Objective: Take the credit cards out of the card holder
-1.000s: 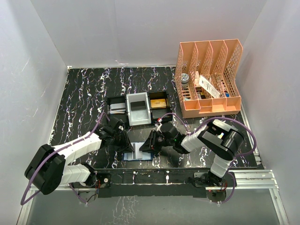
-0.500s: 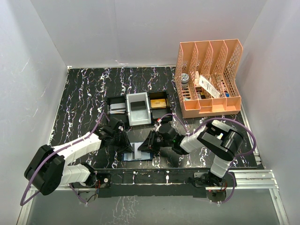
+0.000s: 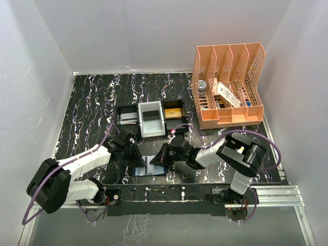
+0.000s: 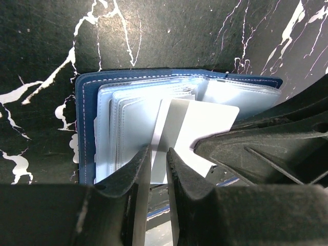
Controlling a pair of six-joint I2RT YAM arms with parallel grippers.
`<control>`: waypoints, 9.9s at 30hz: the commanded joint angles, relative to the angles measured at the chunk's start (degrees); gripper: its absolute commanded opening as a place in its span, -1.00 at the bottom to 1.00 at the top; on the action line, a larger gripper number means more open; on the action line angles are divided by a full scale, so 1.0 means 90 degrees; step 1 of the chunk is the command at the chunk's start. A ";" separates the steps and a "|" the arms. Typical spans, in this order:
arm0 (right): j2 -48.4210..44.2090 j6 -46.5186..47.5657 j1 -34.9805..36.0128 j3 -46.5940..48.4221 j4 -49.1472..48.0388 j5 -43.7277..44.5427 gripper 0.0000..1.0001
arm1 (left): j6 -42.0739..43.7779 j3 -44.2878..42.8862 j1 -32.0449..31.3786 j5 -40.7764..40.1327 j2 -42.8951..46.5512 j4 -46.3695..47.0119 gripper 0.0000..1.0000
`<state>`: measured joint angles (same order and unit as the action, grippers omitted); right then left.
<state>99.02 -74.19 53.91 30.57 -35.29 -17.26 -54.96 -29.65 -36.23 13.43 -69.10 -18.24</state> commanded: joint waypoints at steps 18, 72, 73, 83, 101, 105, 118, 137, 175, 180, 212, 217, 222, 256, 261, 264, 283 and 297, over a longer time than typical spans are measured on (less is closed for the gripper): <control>-0.3189 0.2472 -0.0079 0.0655 0.3693 0.2494 -1.00 | 0.0420 -0.0799 -0.0037 -0.0679 0.0871 -0.0863 -0.44; 0.0842 0.6007 -0.1261 0.6160 0.6974 0.5643 -1.00 | 0.3283 -0.2013 0.2032 -0.5065 0.1179 -0.1954 0.97; 0.0823 0.5993 -0.1262 0.6184 0.7002 0.5585 -1.00 | 0.3284 -0.2009 0.2028 -0.5091 0.1173 -0.1949 0.97; 0.0126 0.6798 -0.1226 0.5804 0.5132 0.2945 -1.00 | 0.3169 -0.2083 0.2028 -0.5253 0.0843 -0.2008 0.97; 0.0530 1.0797 -0.0159 0.4805 0.2234 0.2325 -1.00 | 0.2672 -0.2123 0.2033 -0.5803 0.1345 -0.2428 0.97; 0.0996 1.1139 -0.0156 0.5298 0.2674 0.2262 -1.00 | 0.2661 -0.2126 0.2033 -0.5834 0.1368 -0.2444 0.97; 0.1842 1.3173 -0.0068 0.5702 0.2502 0.2617 -1.00 | 0.2789 -0.2086 0.2033 -0.5623 0.1531 -0.2265 0.97; 0.2769 1.4338 -0.0017 0.5773 0.1608 0.3297 -0.95 | 0.2758 -0.2097 0.2032 -0.5779 0.1505 -0.2302 0.97; 0.1561 1.1035 -0.0502 0.5859 0.2230 0.1549 0.25 | 0.2536 -0.2091 0.2028 -0.6075 0.2071 -0.2420 0.97; 0.0679 0.8540 -0.0618 0.5371 0.2113 0.2745 0.55 | 0.2557 -0.2087 0.2031 -0.6062 0.2100 -0.2397 0.97; 0.0447 0.1968 0.2828 0.5146 0.7488 0.6548 0.26 | 0.2655 -0.2107 0.2033 -0.5687 0.2811 -0.2233 0.97; 0.0961 0.1882 0.2867 0.5511 0.7573 0.6511 0.23 | 0.2658 -0.2087 0.2033 -0.5685 0.2899 -0.2243 0.97; 0.1382 0.2151 0.2856 0.5731 0.7405 0.6139 0.16 | 0.2694 -0.2077 0.2033 -0.5683 0.2852 -0.2201 0.97; 0.1314 0.1597 0.2359 0.4450 0.6226 0.4645 0.30 | 0.2741 -0.2086 0.2028 -0.5613 0.2679 -0.2234 0.97; 0.1569 0.1391 0.2350 0.4723 0.6792 0.4810 0.22 | 0.2753 -0.2087 0.2033 -0.5603 0.2658 -0.2233 0.97; 0.1542 0.1302 0.2340 0.4725 0.6812 0.4833 0.16 | 0.2762 -0.2087 0.2033 -0.5599 0.2658 -0.2241 0.97; 0.0395 0.1989 0.1696 0.3261 0.4480 0.2811 -0.19 | 0.2367 -0.2297 0.2033 -0.4099 0.2517 -0.2736 0.97; -0.0227 0.1903 0.1338 0.2405 0.3709 0.2311 -0.18 | 0.0835 -0.0401 0.2033 0.0430 0.2875 -0.1135 0.90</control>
<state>100.42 -57.08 66.92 54.78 0.36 5.17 -43.59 -34.13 -18.11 7.22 -44.16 -31.81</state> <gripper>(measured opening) 0.412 0.963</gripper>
